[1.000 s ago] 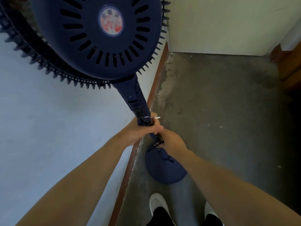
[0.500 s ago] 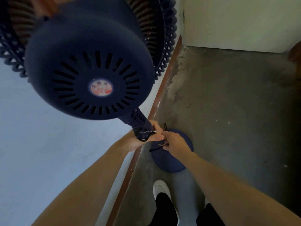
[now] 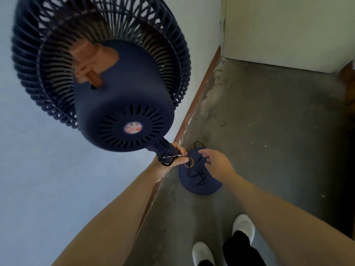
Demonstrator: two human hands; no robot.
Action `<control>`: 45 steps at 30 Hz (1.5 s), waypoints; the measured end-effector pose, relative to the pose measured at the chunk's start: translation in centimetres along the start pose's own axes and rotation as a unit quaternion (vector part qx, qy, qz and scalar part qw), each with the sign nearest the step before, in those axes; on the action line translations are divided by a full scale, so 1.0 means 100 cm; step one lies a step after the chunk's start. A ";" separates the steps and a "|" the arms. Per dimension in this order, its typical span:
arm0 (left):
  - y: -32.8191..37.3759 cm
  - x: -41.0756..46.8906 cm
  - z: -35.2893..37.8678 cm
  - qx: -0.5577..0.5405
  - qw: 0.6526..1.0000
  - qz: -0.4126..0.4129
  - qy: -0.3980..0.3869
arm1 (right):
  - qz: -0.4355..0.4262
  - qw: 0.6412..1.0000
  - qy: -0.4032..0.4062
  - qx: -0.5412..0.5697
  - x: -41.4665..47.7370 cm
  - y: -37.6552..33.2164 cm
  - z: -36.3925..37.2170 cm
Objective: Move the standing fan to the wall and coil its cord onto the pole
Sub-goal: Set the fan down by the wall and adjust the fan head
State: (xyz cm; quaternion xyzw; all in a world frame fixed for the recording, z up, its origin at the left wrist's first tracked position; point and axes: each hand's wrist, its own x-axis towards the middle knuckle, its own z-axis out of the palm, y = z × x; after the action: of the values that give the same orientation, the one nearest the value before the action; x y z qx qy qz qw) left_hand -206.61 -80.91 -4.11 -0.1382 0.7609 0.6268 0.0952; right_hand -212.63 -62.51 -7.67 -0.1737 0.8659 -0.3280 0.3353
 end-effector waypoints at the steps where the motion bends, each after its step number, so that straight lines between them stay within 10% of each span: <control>1: -0.001 -0.003 0.002 -0.005 1.000 -0.001 0.020 | -0.006 1.000 0.020 0.015 -0.005 -0.001 -0.002; 19: 0.070 -0.075 0.007 -0.101 0.979 -0.073 0.159 | -0.078 0.980 -0.077 0.168 -0.051 -0.103 -0.040; 31: 0.125 -0.045 0.034 -0.040 0.885 -0.123 0.448 | -0.027 0.965 -0.095 0.241 -0.051 -0.107 -0.028; 45: 0.145 -0.048 0.004 0.016 0.917 -0.140 0.373 | -0.055 0.954 -0.114 0.270 -0.051 -0.124 -0.044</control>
State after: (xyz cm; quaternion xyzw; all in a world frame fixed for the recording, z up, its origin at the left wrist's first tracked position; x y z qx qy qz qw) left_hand -206.90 -77.50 10.75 -0.4657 0.7240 0.4977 -0.1061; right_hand -211.04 -66.81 5.68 -0.1601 0.6900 -0.5454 0.4482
